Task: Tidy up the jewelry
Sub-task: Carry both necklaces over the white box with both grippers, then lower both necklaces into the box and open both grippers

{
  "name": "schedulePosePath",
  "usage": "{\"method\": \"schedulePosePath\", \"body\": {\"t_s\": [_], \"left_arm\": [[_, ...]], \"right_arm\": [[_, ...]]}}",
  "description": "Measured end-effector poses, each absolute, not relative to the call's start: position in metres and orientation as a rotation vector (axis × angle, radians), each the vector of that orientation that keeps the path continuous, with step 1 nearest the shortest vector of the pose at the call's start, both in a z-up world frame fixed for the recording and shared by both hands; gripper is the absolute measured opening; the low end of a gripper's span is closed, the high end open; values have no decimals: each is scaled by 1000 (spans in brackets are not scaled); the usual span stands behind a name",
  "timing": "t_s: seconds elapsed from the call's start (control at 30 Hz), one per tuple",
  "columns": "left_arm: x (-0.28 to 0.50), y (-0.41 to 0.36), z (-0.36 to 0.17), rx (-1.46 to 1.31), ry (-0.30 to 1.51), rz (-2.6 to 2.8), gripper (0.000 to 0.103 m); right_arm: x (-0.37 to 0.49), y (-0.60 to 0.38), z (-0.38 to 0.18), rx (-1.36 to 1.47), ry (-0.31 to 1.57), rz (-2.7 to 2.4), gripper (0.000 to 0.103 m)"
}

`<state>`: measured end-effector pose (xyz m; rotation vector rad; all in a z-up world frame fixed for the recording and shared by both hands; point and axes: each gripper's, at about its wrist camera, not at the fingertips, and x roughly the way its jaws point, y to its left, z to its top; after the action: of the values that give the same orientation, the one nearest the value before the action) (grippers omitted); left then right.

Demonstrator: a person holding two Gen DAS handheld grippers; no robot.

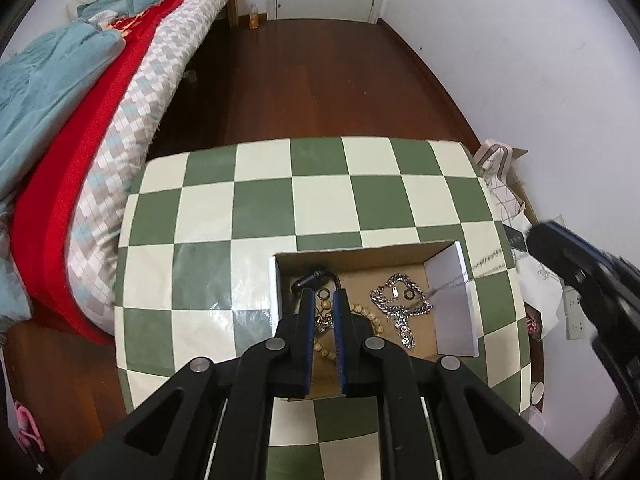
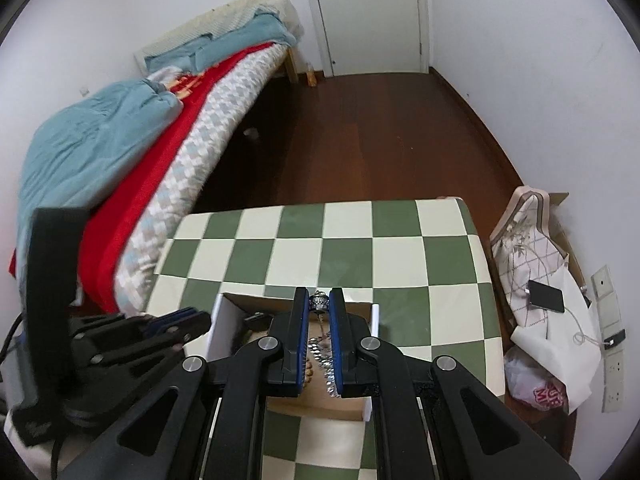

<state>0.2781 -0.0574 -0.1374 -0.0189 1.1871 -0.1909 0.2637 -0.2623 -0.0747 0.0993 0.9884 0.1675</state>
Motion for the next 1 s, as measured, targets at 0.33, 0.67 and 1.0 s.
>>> {"method": "schedulePosePath", "body": {"t_s": [0.33, 0.67, 1.0], "left_arm": [[281, -57, -143, -66, 1196, -176, 11], [275, -45, -135, -53, 1157, -96, 91], [247, -27, -136, 55, 1061, 57, 103]], "right_arm": [[293, -267, -107, 99, 1125, 175, 11], [282, -280, -109, 117, 1149, 137, 60], [251, -282, -139, 18, 1221, 25, 103]]}}
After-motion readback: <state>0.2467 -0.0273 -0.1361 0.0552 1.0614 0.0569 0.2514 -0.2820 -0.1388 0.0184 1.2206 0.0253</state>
